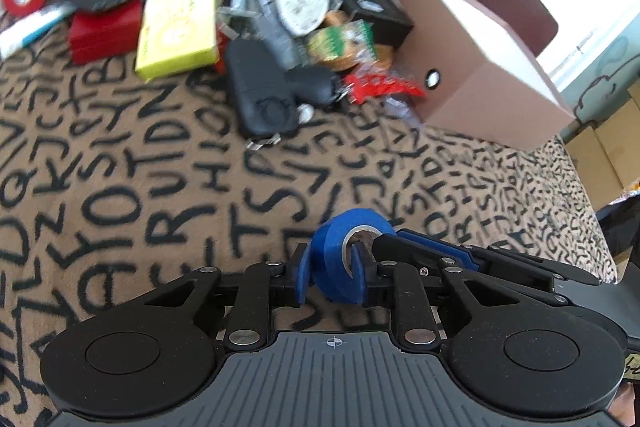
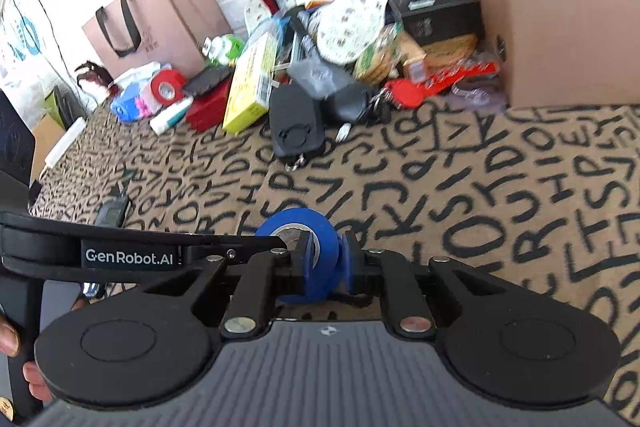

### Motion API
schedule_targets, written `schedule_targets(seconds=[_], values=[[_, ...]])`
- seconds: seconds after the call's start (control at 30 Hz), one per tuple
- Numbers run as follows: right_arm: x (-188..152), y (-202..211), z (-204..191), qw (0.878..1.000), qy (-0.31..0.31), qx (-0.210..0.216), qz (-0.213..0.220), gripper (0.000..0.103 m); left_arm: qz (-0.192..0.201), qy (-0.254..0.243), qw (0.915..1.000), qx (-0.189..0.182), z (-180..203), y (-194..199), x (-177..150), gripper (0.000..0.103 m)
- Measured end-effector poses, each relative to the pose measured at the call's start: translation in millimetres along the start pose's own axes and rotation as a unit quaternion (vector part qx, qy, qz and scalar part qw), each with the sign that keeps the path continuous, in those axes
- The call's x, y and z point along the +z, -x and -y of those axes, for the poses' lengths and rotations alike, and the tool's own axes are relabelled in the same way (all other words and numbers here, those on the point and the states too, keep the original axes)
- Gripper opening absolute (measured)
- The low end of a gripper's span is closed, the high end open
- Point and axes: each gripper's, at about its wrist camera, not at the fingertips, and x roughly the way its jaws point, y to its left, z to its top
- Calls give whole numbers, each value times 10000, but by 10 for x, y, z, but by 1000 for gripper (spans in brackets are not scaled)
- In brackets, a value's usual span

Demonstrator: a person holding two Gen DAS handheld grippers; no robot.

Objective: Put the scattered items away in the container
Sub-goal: 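Carry the blue tape roll with both tools into the cardboard box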

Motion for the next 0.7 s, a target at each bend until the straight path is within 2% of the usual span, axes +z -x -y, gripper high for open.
schedule_targets(seconds=[0.2, 0.43, 0.7], values=[[307, 334, 58, 9973, 222, -205, 665, 17, 417, -433, 9979, -224, 381, 112, 389, 34], [829, 733, 321, 9863, 418, -606, 1479, 17, 959, -823, 9897, -668, 919, 81, 937, 33], [1307, 841, 780, 9741, 427, -1063, 1951, 17, 1092, -983, 9825, -1149, 1408, -289, 1488, 33]])
